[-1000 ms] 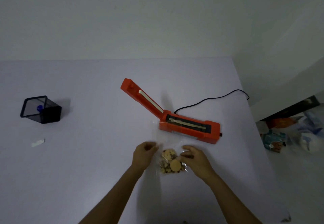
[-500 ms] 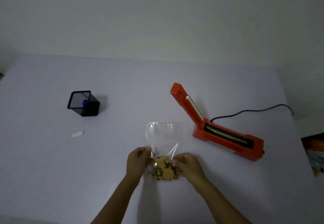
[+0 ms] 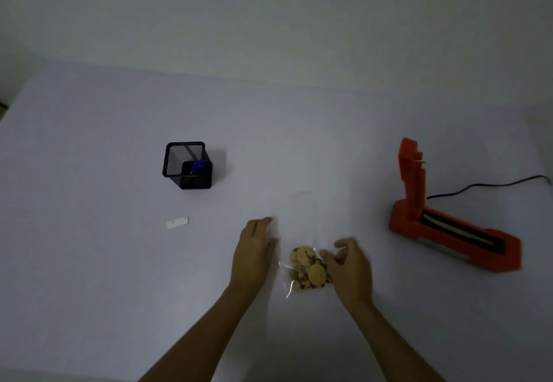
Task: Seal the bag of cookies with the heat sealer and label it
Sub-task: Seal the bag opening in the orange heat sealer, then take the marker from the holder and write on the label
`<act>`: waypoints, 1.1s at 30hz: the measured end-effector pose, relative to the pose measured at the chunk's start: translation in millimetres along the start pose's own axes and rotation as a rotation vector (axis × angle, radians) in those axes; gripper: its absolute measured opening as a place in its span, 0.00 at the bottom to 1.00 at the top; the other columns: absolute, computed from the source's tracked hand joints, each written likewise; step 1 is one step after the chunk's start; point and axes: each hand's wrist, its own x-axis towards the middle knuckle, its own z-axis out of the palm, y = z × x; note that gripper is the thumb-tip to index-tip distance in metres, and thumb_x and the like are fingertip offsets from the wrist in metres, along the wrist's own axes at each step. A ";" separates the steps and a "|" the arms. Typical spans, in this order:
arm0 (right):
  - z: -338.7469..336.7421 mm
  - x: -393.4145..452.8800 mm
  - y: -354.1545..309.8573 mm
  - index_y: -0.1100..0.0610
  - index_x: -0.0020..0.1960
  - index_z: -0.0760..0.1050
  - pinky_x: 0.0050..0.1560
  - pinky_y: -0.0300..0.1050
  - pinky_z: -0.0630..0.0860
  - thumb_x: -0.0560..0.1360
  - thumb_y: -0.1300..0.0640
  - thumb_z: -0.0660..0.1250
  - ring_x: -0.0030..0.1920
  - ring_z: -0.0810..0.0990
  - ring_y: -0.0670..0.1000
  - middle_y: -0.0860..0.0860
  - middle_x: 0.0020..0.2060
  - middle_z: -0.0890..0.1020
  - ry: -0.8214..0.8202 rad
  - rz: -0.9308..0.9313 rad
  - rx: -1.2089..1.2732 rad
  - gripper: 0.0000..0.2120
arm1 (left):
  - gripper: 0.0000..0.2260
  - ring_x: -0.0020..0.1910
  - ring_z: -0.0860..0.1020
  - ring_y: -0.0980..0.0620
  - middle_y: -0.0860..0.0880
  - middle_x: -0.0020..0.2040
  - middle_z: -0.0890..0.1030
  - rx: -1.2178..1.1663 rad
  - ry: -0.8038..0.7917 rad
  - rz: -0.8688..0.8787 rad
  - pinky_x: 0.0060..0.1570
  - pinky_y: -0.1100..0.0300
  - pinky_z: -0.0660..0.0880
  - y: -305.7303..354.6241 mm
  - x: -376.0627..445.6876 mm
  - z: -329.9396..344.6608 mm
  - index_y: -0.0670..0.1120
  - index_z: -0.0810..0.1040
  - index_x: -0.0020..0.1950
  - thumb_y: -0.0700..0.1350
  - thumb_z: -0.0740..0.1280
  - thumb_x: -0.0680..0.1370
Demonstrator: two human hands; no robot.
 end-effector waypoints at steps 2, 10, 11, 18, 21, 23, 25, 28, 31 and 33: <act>-1.4 -5.7 0.6 0.53 0.55 0.73 0.32 0.30 0.72 0.74 0.58 0.70 0.34 0.77 0.45 0.50 0.35 0.77 0.019 -0.068 0.013 0.11 | 0.15 0.57 0.76 0.48 0.46 0.60 0.77 0.102 0.017 0.219 0.56 0.60 0.73 -6.4 -3.8 -0.6 0.43 0.75 0.63 0.46 0.64 0.78; 0.0 -32.2 17.7 0.52 0.70 0.69 0.49 0.30 0.74 0.74 0.54 0.70 0.51 0.74 0.42 0.46 0.55 0.70 -0.143 -0.291 -0.158 0.26 | 0.29 0.72 0.65 0.47 0.46 0.72 0.69 0.383 -0.283 0.572 0.72 0.46 0.60 -42.6 -15.6 3.5 0.45 0.67 0.72 0.63 0.54 0.79; 0.9 -32.4 18.0 0.53 0.71 0.68 0.50 0.32 0.74 0.73 0.52 0.70 0.52 0.73 0.43 0.46 0.56 0.69 -0.156 -0.288 -0.179 0.28 | 0.30 0.72 0.64 0.47 0.46 0.73 0.67 0.407 -0.313 0.572 0.72 0.46 0.58 -45.3 -15.0 3.0 0.45 0.66 0.73 0.64 0.53 0.79; -1.0 -27.7 20.4 0.52 0.71 0.68 0.54 0.39 0.75 0.72 0.50 0.72 0.56 0.71 0.44 0.48 0.56 0.67 -0.197 -0.255 -0.163 0.30 | 0.30 0.73 0.61 0.48 0.46 0.74 0.66 0.388 -0.339 0.557 0.73 0.49 0.54 -46.2 -16.3 6.1 0.46 0.64 0.74 0.64 0.53 0.78; -6.0 -27.4 15.5 0.53 0.70 0.69 0.55 0.40 0.75 0.72 0.49 0.72 0.56 0.71 0.46 0.49 0.57 0.67 -0.199 -0.252 -0.184 0.28 | 0.30 0.73 0.61 0.48 0.46 0.74 0.66 0.375 -0.344 0.545 0.71 0.45 0.61 -40.7 -19.5 3.2 0.46 0.63 0.74 0.64 0.54 0.78; -9.8 -28.3 7.6 0.53 0.70 0.70 0.53 0.41 0.74 0.73 0.48 0.71 0.57 0.72 0.48 0.50 0.59 0.68 -0.100 -0.224 -0.220 0.27 | 0.30 0.73 0.63 0.49 0.46 0.73 0.67 0.326 -0.293 0.563 0.70 0.45 0.64 -31.4 -20.6 -1.4 0.45 0.64 0.73 0.63 0.57 0.79; -8.5 -23.4 -22.3 0.50 0.69 0.70 0.53 0.44 0.76 0.74 0.48 0.69 0.56 0.74 0.49 0.49 0.60 0.69 -0.020 -0.202 -0.158 0.25 | 0.28 0.72 0.64 0.49 0.45 0.72 0.67 0.266 -0.132 0.537 0.71 0.47 0.61 -23.7 -16.2 -17.9 0.43 0.66 0.72 0.60 0.60 0.79; 16.0 0.3 -89.6 0.47 0.67 0.72 0.53 0.43 0.76 0.74 0.51 0.70 0.52 0.75 0.47 0.47 0.56 0.72 -0.071 -0.324 -0.021 0.21 | 0.27 0.74 0.61 0.48 0.44 0.74 0.63 0.278 0.149 0.367 0.74 0.49 0.53 -21.6 2.2 -60.4 0.41 0.63 0.73 0.56 0.59 0.80; 58.4 23.0 -162.3 0.47 0.67 0.72 0.50 0.40 0.76 0.75 0.50 0.69 0.50 0.75 0.47 0.48 0.54 0.73 -0.182 -0.542 0.014 0.20 | 0.30 0.76 0.55 0.46 0.43 0.76 0.59 0.336 0.292 0.177 0.75 0.47 0.51 -36.9 22.0 -107.0 0.41 0.59 0.75 0.57 0.57 0.79; 86.2 33.1 -203.3 0.48 0.68 0.71 0.49 0.41 0.76 0.75 0.49 0.68 0.50 0.74 0.47 0.49 0.53 0.74 -0.251 -0.619 -0.016 0.22 | 0.32 0.76 0.53 0.45 0.43 0.76 0.58 0.376 0.290 0.121 0.74 0.45 0.51 -52.0 33.2 -128.9 0.41 0.56 0.76 0.59 0.55 0.79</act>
